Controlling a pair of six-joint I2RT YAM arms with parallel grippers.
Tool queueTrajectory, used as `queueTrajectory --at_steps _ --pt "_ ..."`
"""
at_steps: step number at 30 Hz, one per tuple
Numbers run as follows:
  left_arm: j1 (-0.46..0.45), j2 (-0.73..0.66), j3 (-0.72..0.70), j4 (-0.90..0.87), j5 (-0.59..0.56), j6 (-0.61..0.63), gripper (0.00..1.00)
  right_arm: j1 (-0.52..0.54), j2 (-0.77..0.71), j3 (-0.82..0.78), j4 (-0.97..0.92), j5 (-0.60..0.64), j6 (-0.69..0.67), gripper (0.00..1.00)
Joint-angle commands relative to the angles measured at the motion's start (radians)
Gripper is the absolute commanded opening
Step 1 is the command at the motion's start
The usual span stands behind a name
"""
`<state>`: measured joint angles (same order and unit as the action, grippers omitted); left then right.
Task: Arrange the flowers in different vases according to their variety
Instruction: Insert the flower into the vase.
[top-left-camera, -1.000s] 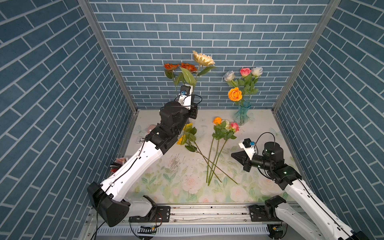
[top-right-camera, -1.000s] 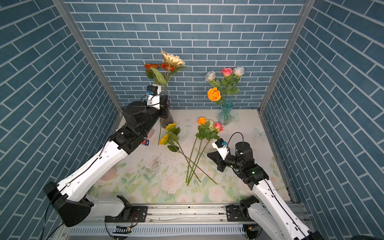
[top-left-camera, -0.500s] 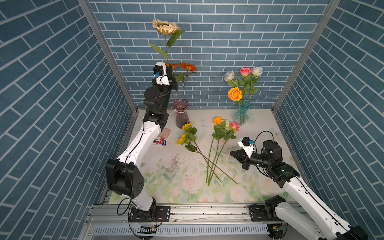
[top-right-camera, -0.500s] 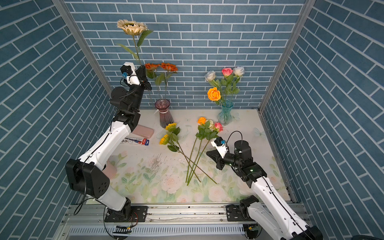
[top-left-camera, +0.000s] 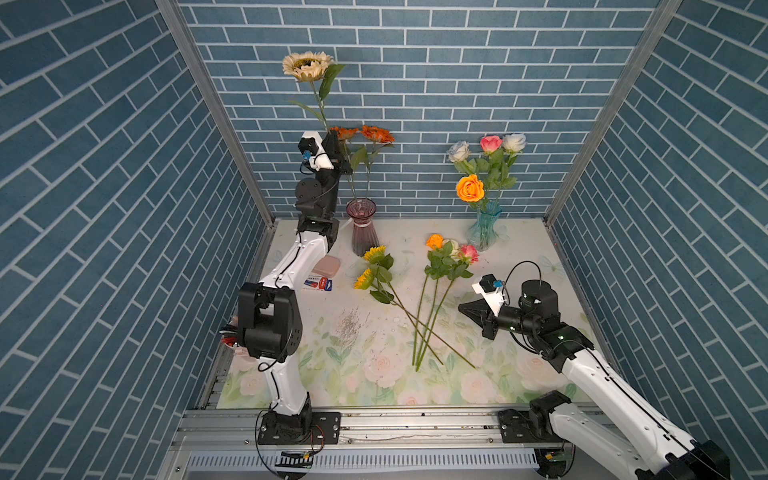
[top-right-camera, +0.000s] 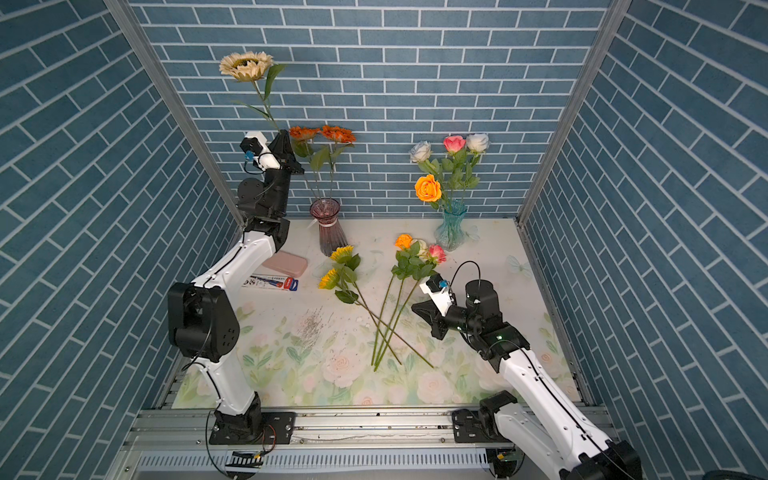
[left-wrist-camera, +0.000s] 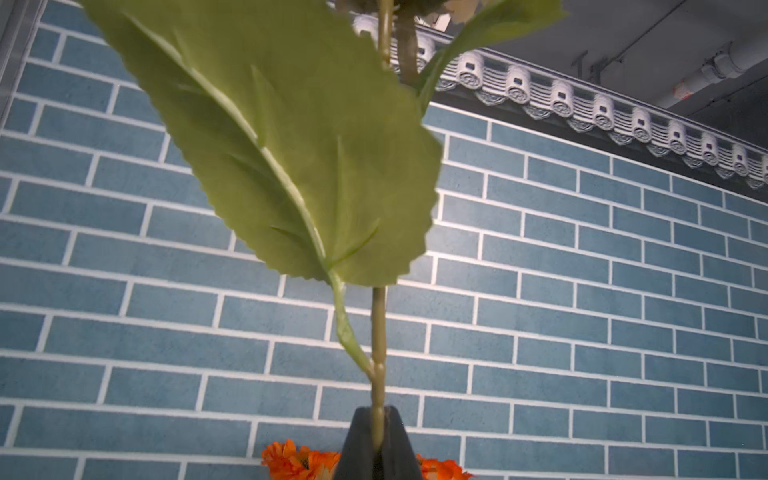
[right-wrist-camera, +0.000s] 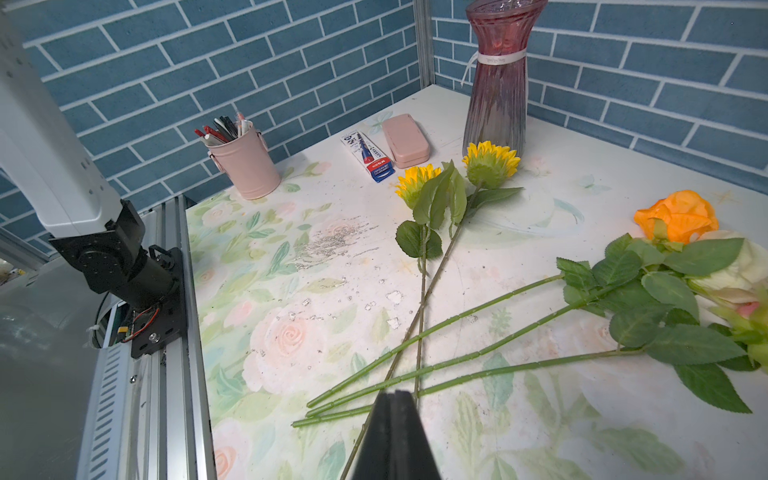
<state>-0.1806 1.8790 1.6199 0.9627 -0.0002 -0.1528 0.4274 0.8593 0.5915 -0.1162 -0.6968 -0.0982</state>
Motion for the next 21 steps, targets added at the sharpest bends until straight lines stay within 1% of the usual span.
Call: queueTrajectory --at_steps 1,10,18,21 --pt "0.015 0.022 -0.031 0.109 -0.004 -0.059 0.0 0.005 -0.026 -0.025 0.042 -0.043 -0.05 0.0" --pt "0.015 0.024 -0.133 0.119 -0.017 -0.052 0.0 0.006 -0.126 -0.076 0.122 -0.071 -0.092 0.0" --pt "0.015 0.032 -0.208 0.068 -0.02 -0.055 0.01 0.006 -0.155 -0.09 0.137 -0.067 -0.091 0.0" --pt "0.015 0.032 -0.209 0.029 0.001 -0.057 0.19 0.005 -0.152 -0.09 0.136 -0.064 -0.087 0.0"
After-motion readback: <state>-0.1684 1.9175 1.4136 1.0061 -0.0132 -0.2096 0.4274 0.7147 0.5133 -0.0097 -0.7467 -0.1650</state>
